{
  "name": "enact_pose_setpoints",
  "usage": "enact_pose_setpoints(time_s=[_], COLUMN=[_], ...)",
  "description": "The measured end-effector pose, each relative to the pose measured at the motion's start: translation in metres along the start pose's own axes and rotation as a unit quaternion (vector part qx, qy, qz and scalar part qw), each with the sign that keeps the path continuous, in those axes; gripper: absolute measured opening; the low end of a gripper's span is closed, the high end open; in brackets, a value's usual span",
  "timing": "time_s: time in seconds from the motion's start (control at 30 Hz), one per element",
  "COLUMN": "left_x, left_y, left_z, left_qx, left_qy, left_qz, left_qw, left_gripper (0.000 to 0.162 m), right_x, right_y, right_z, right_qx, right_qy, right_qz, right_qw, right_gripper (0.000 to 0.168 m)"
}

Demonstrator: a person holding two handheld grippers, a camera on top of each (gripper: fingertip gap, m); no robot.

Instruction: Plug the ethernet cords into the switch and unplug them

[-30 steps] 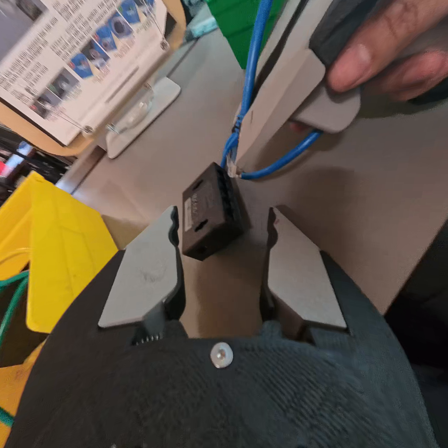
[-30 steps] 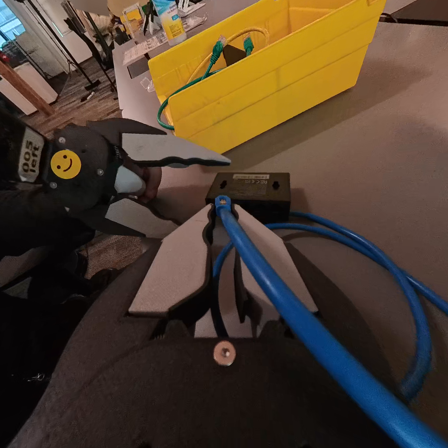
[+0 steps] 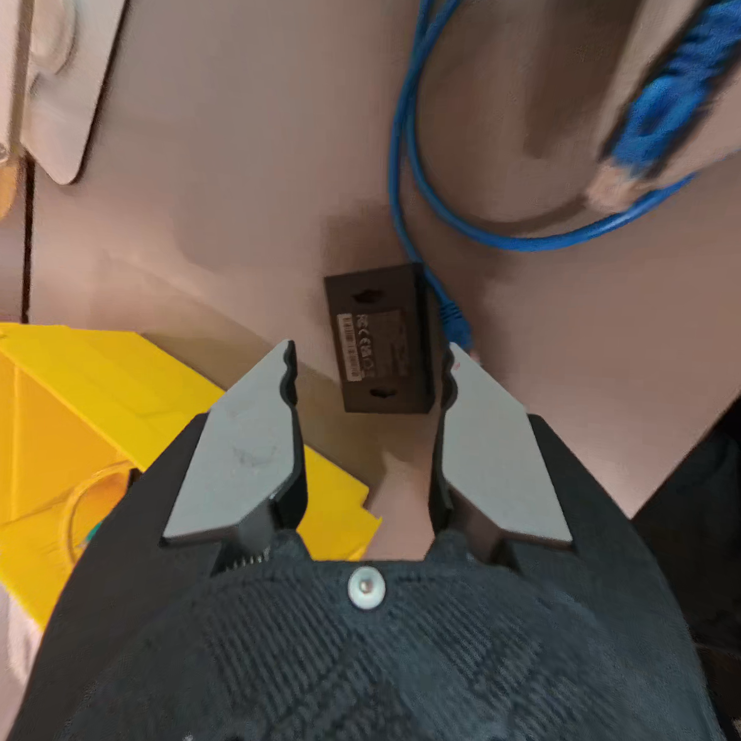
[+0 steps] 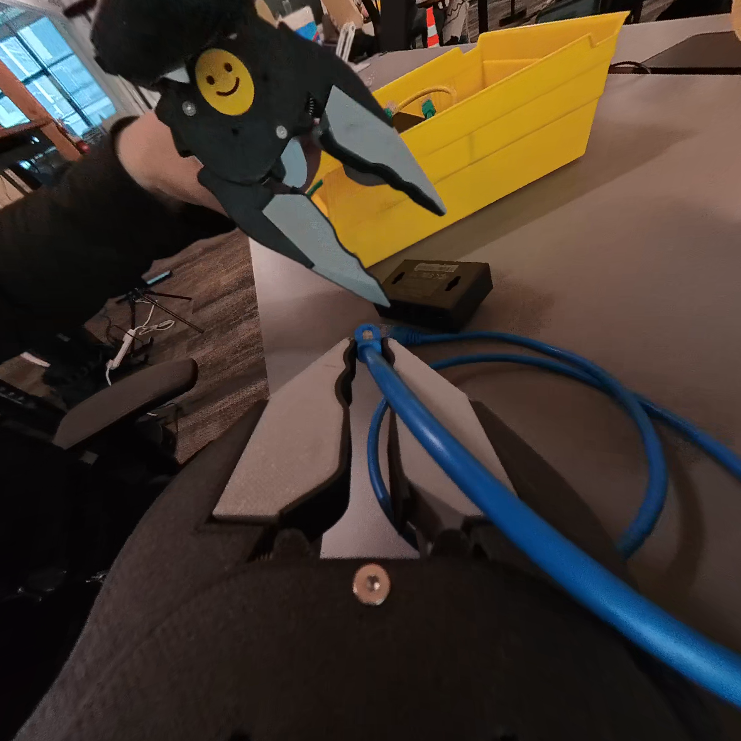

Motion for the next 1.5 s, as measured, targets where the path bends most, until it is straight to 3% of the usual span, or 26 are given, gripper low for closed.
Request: enact_pose_setpoints(time_s=[0.03, 0.2, 0.3, 0.4, 0.47, 0.67, 0.83, 1.0, 1.2, 1.3, 1.5], left_x=[0.001, -0.002, -0.006, -0.009, -0.006, 0.003, 0.018, 0.018, 0.011, 0.011, 0.0], left_y=[-0.004, 0.002, 0.007, 0.0, -0.001, -0.015, -0.017, -0.005, -0.003, 0.005, 0.004], left_z=[0.002, 0.022, 0.032, 0.036, 0.035, 0.022, 0.004, 0.006, 0.004, -0.002, -0.018], left_qx=[0.005, 0.022, 0.014, 0.047, 0.046, 0.022, -0.125, -0.255, -0.264, -0.257, -0.142], left_qy=[-0.009, -0.04, -0.036, -0.034, -0.036, -0.091, -0.025, 0.042, 0.074, 0.094, 0.103], left_qz=[0.002, 0.02, 0.017, 0.009, 0.022, 0.023, -0.084, -0.18, -0.194, -0.184, -0.179], left_qw=[1.0, 0.999, 0.999, 0.998, 0.998, 0.995, 0.988, 0.949, 0.942, 0.944, 0.968], left_gripper=[0.071, 0.065, 0.035, 0.03, 0.019, 0.006, 0.004, 0.003, 0.005, 0.016, 0.039], right_x=[-0.001, -0.001, -0.001, -0.001, -0.001, -0.002, -0.001, 0.005, 0.017, 0.021, 0.022], right_y=[0.0, -0.004, -0.006, -0.008, -0.008, -0.011, -0.013, -0.008, 0.01, 0.012, 0.008], right_z=[-0.001, -0.004, -0.005, -0.006, -0.007, -0.01, -0.015, -0.019, -0.004, 0.006, 0.015], right_qx=[-0.001, 0.004, 0.01, 0.016, 0.016, 0.022, 0.018, -0.002, -0.073, -0.093, -0.095], right_qy=[-0.001, 0.001, 0.004, 0.005, 0.007, 0.015, 0.016, 0.021, -0.003, -0.024, -0.031], right_qz=[-0.001, -0.012, -0.014, -0.016, -0.015, -0.012, -0.014, -0.016, -0.015, -0.026, -0.025], right_qw=[1.0, 1.0, 1.0, 1.0, 1.0, 1.0, 1.0, 1.0, 0.997, 0.995, 0.995], right_gripper=[0.01, 0.009, 0.01, 0.01, 0.01, 0.01, 0.01, 0.01, 0.009, 0.01, 0.01])
Point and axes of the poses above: each gripper's, where its closed fingertips meet, z out along the fingers, x out of its top, y = z × x across the jaws, the point moved 6 cm from there along -z, back along the fingers, and after that the axes turned 6 degrees about z, right-handed, at the moved point
